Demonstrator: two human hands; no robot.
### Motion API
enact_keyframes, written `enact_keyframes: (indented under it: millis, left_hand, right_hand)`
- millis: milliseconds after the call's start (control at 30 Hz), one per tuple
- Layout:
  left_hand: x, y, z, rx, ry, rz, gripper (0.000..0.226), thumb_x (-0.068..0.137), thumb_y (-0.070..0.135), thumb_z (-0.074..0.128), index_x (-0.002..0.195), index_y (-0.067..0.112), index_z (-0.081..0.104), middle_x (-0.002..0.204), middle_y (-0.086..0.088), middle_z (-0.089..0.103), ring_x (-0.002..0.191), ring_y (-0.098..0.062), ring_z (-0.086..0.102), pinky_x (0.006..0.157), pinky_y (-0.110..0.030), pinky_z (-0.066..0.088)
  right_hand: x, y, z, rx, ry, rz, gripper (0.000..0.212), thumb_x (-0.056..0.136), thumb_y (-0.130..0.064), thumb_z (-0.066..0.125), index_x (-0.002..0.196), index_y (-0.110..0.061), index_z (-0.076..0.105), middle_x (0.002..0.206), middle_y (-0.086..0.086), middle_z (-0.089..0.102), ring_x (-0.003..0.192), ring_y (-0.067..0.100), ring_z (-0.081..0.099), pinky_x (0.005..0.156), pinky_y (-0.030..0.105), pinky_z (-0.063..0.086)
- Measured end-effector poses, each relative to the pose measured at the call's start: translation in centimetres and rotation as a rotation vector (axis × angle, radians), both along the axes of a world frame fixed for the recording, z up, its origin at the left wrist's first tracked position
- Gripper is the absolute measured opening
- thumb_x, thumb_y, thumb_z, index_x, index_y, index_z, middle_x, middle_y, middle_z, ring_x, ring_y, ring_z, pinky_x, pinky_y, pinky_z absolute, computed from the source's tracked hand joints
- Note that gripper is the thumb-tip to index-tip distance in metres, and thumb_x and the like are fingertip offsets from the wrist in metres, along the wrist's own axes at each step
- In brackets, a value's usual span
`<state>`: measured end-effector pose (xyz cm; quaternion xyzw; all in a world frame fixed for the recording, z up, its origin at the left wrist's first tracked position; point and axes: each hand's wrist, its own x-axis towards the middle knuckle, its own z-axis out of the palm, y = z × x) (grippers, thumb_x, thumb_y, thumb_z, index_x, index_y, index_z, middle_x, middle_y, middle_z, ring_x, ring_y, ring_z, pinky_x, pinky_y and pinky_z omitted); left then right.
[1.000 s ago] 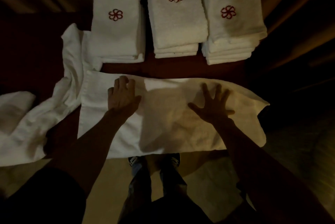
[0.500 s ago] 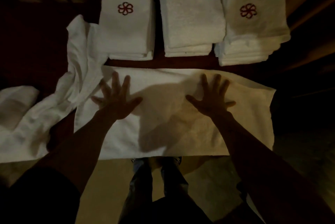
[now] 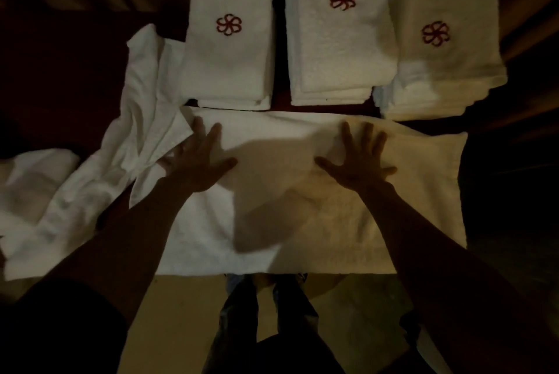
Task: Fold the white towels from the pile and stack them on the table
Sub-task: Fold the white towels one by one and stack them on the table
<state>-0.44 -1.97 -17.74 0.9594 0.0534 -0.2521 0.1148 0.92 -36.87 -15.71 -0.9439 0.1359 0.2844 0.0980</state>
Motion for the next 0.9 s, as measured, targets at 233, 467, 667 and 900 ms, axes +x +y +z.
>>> enact_keyframes:
  millis: [233,467,667,900]
  left_hand:
    - [-1.8,3.2,2.6,0.017,-0.378,0.058,0.061,0.087,0.036,0.062,0.141,0.012,0.047,0.152,-0.018,0.037,0.141,-0.04,0.033,0.105,-0.06,0.042]
    - [-2.6,7.2,2.5,0.119,-0.295,-0.002,0.083,0.085,0.062,0.059,0.15,0.017,0.032,0.158,-0.013,0.028,0.143,-0.036,0.029,0.106,-0.059,0.037]
    - [-2.2,9.8,2.0,0.116,-0.179,-0.025,0.098,0.083,0.084,0.032,0.158,0.026,0.006,0.167,-0.003,-0.006,0.154,-0.023,-0.004,0.123,-0.049,0.009]
    - [-0.2,11.9,1.8,0.111,-0.146,-0.043,0.1,0.083,0.084,0.032,0.158,0.025,0.003,0.167,-0.004,-0.008,0.153,-0.023,-0.006,0.123,-0.049,0.008]
  right_hand:
    - [-2.2,3.3,1.1,-0.115,-0.071,-0.042,0.091,0.091,-0.076,0.034,0.157,-0.034,-0.013,0.166,0.009,-0.017,0.15,0.044,-0.013,0.114,0.073,0.009]
    - [-4.5,10.6,1.2,0.025,-0.094,0.139,0.088,0.092,-0.072,0.041,0.158,-0.038,-0.006,0.167,0.002,-0.015,0.151,0.038,-0.015,0.115,0.071,0.007]
    - [-4.7,14.2,-0.4,0.087,-0.066,0.199,0.104,0.078,-0.085,0.046,0.152,-0.049,-0.017,0.161,-0.003,-0.032,0.148,0.036,-0.028,0.107,0.079,0.006]
    - [-1.9,16.1,0.3,0.057,-0.045,0.202,0.106,0.077,-0.086,0.046,0.153,-0.048,-0.016,0.161,-0.004,-0.033,0.148,0.035,-0.027,0.109,0.079,0.01]
